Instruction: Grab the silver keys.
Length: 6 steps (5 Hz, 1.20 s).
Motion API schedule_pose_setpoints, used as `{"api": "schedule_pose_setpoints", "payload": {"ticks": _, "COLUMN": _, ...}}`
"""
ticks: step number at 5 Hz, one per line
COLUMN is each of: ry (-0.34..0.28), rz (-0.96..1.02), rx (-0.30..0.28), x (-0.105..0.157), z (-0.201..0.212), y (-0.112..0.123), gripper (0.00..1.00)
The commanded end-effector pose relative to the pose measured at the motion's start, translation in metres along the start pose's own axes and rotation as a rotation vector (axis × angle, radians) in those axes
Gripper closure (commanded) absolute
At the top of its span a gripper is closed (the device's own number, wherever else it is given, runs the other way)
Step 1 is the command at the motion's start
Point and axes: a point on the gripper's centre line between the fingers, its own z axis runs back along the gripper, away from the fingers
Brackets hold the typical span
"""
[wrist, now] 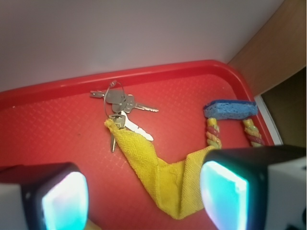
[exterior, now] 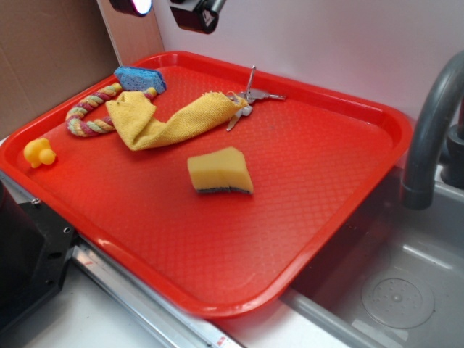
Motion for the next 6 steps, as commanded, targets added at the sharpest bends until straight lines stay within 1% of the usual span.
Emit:
{"api": "schedule_pose_setpoints", "payload": {"ticks": 1, "ry": -0.033, "rz": 0.001, "rx": -0.008, "x": 0.008, "z": 0.008, "y": 0.001, "gripper": 0.00}}
{"api": "schedule_pose_setpoints", "payload": {"ticks": 2, "ry": -0.033, "rz": -0.041, "rx": 0.011, "x": 0.022, "z": -0.046, "y": 0.000, "gripper": 0.00}}
{"api": "schedule_pose_setpoints", "payload": {"ticks": 3, "ry": -0.067, "rz": -0.028, "rx": 0.003, "x": 0.033, "z": -0.078, "y": 0.000, "gripper": 0.00}}
{"api": "schedule_pose_setpoints", "payload": {"ticks": 4, "ry": -0.070, "rz": -0.028, "rx": 0.000, "x": 0.037, "z": -0.098, "y": 0.001, "gripper": 0.00}}
{"api": "schedule_pose_setpoints", "payload": {"ticks": 5, "ry": -0.129, "rz": -0.070, "rx": 0.001, "x": 0.045, "z": -0.112, "y": 0.003, "gripper": 0.00}}
{"api": "schedule_pose_setpoints", "payload": {"ticks": 6, "ry": -0.170, "rz": -0.103, "rx": -0.070, "x": 0.054, "z": -0.116, "y": -0.007, "gripper": 0.00}}
